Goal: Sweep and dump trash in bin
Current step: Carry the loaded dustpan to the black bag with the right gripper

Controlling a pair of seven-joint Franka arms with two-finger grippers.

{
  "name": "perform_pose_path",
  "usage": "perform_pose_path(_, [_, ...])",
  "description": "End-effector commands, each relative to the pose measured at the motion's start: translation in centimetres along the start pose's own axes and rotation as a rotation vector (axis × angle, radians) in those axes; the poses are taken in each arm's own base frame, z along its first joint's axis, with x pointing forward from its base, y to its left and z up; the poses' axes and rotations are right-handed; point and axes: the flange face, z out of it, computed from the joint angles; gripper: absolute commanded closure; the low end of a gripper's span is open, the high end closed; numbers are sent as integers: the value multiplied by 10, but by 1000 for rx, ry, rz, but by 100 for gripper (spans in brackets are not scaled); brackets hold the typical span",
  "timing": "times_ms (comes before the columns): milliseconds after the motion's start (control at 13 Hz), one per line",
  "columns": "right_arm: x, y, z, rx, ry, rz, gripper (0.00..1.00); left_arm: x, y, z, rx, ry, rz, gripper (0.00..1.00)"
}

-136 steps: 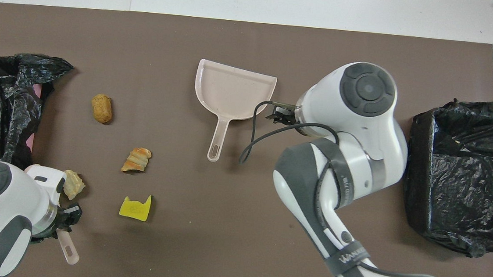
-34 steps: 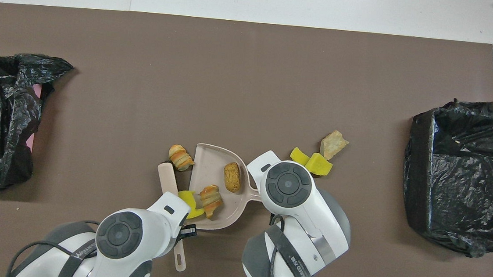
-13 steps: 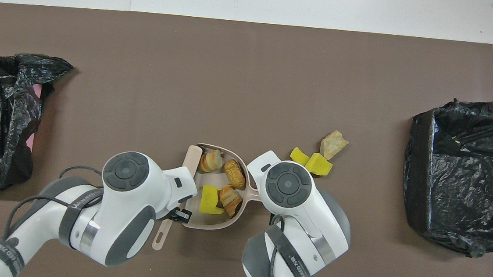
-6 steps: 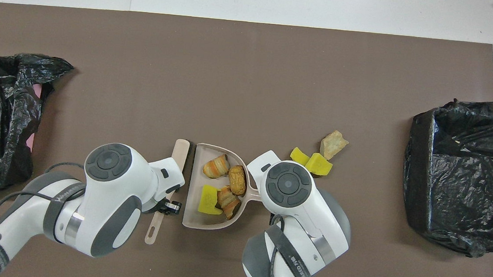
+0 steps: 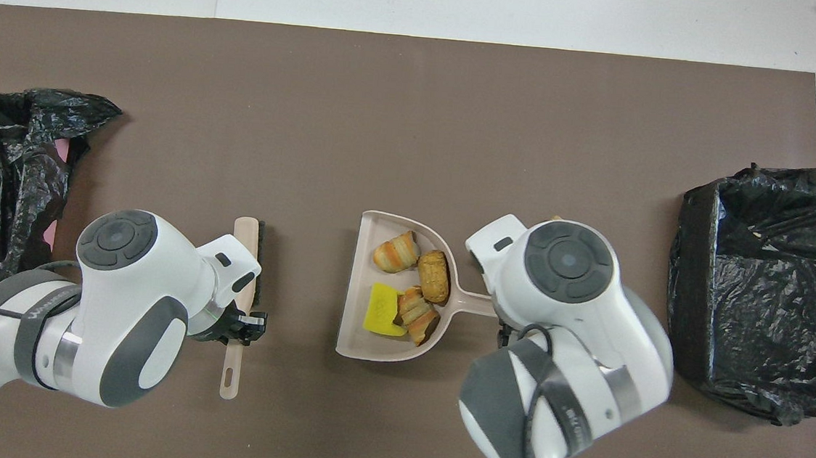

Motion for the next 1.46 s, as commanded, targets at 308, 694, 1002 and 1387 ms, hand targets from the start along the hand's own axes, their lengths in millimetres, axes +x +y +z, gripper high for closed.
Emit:
perform_pose_path(308, [-217,34,-95,-2,45,107,100,-90,96,29,-21,72,-71,100])
perform_pose_path(694, [-390,55,-90,-69,-146,231,100,-139,142,72,-26,90,-56,100])
perform_pose_path(1002, [-485,51,-94,-134,-331,166,100,-135,141,70,-27,84,-66,0])
perform_pose_path(1387, [-479,59,-84,-140,-530,21,100,-75,117,28,-71,106,-175,0])
